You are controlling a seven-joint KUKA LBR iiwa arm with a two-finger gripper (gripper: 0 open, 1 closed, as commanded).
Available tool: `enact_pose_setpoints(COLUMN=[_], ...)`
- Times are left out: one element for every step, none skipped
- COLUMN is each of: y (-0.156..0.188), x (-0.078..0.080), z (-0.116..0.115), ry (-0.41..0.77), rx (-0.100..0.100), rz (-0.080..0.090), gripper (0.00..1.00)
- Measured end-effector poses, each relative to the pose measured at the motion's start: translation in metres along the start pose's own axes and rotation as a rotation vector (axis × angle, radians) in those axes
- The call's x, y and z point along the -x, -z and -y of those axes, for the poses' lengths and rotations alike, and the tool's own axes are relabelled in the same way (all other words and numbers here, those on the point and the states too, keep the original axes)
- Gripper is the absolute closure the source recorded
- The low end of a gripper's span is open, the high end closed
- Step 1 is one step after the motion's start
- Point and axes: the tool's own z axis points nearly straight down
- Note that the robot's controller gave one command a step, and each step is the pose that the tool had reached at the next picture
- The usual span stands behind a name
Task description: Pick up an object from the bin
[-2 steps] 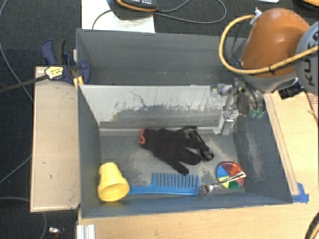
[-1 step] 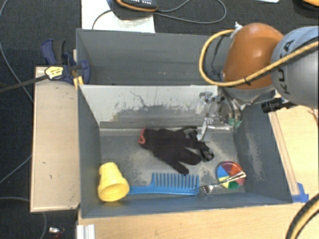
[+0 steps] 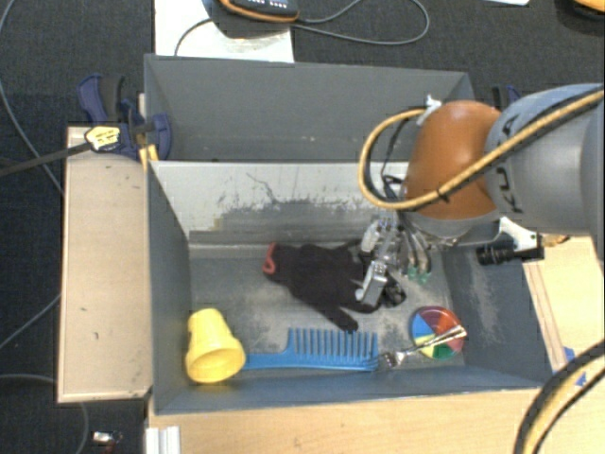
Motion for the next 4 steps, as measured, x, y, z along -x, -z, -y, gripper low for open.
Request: enact_pose_setpoints(y=[-0.019, -0.041, -0.065, -0.065], x=[-0.014, -0.002, -0.004, -0.004], z=[-0.033, -0.05, -0.036, -0.036], ry=[0.21, 0.383, 0.238, 0.237], rx=[0.002, 0.002, 0.005, 0.005], rz=[0.01, 0.014, 0.012, 0.012], gripper=[0.0, 0.0, 1.0, 1.0])
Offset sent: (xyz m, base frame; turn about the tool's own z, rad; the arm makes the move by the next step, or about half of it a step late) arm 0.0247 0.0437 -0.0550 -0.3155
